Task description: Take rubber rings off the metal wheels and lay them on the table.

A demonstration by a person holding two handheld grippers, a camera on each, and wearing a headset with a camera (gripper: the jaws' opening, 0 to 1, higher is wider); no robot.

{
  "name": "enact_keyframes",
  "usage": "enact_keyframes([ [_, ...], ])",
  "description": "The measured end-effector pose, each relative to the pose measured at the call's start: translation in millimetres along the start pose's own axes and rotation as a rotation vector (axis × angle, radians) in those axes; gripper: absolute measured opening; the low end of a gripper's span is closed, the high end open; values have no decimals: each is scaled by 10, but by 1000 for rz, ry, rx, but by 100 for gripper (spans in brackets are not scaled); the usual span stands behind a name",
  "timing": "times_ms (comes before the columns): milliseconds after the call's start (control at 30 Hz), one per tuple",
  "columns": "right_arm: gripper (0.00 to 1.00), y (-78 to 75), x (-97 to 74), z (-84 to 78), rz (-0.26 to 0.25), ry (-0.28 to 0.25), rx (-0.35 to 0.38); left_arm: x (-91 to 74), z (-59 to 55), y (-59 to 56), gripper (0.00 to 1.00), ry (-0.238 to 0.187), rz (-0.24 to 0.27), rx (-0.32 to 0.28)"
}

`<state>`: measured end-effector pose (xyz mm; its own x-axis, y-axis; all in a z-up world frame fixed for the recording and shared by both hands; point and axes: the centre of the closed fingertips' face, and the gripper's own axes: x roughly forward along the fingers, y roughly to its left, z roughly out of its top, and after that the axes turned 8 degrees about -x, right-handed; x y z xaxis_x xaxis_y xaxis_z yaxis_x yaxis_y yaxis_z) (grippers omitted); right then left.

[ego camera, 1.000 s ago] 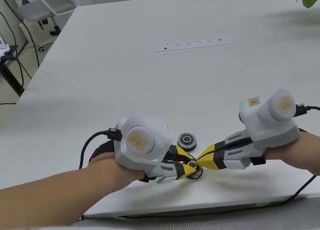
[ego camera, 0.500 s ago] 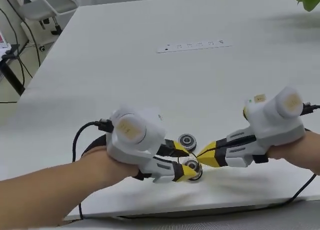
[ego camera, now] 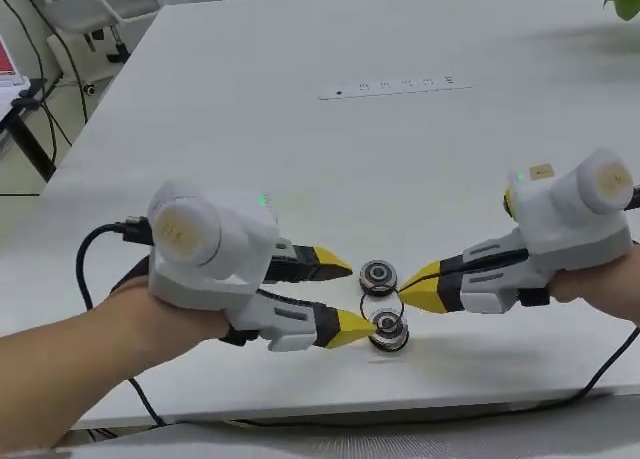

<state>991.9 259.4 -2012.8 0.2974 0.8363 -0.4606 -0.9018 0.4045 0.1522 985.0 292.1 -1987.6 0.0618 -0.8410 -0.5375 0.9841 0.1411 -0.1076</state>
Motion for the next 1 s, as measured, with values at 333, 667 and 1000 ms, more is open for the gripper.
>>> enact_keyframes([
  [333, 0, 8, 76, 197, 5, -26, -7, -275, 1, 81, 48, -40, 66, 1],
  [667, 0, -14, 282, 276, 10, -22, -17, -468, -115, 176, 59, -55, 121, -48],
  [1000, 0, -31, 499, 208, 7, 4, -1, -546, -258, 206, 68, -37, 150, -67],
])
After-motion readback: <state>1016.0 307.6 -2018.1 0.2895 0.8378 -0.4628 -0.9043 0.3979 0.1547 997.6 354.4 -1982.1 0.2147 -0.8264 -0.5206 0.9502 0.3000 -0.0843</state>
